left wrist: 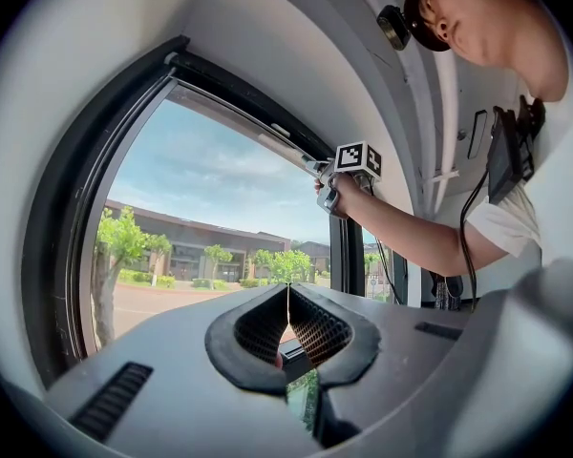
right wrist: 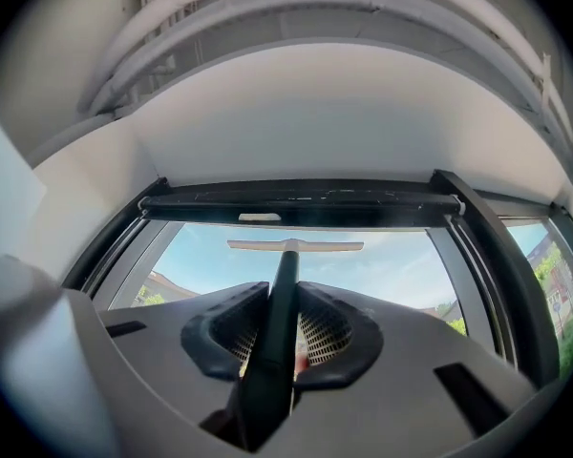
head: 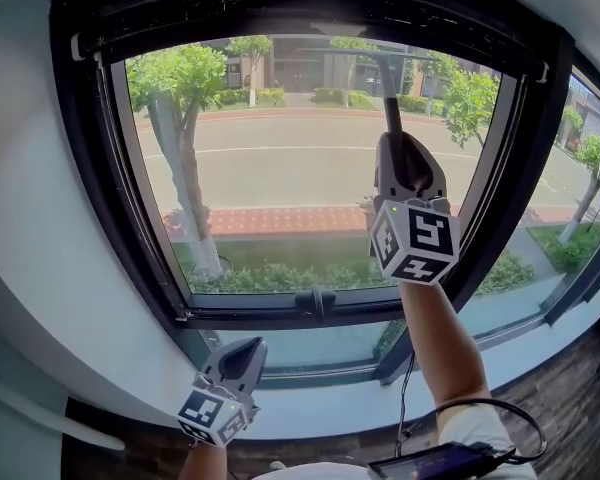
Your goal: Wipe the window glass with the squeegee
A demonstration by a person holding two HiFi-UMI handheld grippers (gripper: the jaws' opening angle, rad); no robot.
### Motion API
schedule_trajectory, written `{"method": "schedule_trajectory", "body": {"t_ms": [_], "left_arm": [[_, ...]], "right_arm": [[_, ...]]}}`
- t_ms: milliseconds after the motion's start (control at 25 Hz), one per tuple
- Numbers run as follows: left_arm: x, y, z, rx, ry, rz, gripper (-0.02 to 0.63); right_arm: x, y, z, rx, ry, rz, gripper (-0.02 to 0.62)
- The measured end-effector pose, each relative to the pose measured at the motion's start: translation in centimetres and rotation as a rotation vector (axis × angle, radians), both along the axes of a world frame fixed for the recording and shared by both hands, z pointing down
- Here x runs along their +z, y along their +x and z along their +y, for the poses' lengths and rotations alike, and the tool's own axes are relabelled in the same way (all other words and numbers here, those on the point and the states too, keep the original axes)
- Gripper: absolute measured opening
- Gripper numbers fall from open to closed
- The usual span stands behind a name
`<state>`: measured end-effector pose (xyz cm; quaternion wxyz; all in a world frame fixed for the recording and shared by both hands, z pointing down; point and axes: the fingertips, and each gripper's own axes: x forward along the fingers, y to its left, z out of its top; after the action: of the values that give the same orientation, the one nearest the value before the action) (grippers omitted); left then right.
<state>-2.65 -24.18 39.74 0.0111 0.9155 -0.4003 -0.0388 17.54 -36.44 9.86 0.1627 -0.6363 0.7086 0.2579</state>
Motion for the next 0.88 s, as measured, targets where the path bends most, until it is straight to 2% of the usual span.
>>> {"method": "schedule_trajectory", "body": {"t_ms": [200, 440, 880], "left_arm": [[0.3, -0.3, -0.6, 0.005, -0.001, 0.005, 0.020], [0.8, -0.3, -1.5, 0.006, -0.011, 0.013, 0.019], [1.0, -1.0, -1.8, -0.013, -0.016, 0.016, 0.018]], "right_arm": [[-2.0, -0.2, -1.5, 0.023, 0.030, 0.027, 0.098], [-2.7, 0.7, -2.6, 0.024, 0.033, -0.081, 0.098], [0.3, -0.1, -3.0, 0.038, 0.009, -0.063, 0.098]]}}
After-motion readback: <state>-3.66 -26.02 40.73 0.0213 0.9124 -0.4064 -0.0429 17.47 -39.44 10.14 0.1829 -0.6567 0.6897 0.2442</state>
